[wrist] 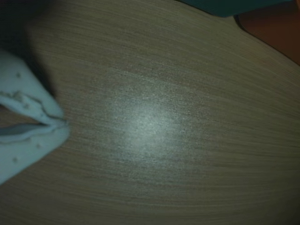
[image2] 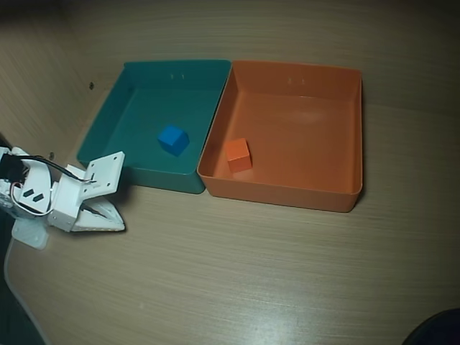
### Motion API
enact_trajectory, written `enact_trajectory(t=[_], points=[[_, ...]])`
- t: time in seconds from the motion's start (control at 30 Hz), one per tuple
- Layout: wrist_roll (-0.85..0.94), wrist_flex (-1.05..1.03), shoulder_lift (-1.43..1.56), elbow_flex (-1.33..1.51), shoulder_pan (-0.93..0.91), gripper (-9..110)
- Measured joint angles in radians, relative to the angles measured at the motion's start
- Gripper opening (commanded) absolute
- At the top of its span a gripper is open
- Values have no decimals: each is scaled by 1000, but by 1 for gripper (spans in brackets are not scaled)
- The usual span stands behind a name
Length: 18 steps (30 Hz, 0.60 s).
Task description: Grasp a cube and put it in the box.
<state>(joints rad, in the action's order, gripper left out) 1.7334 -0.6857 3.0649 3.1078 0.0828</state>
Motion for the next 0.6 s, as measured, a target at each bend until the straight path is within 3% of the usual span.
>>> enact_trajectory(t=[0.37,0.6], points=[[-17,-607,264,0,-2,-4],[-112,-646,284,0,-23,-4]])
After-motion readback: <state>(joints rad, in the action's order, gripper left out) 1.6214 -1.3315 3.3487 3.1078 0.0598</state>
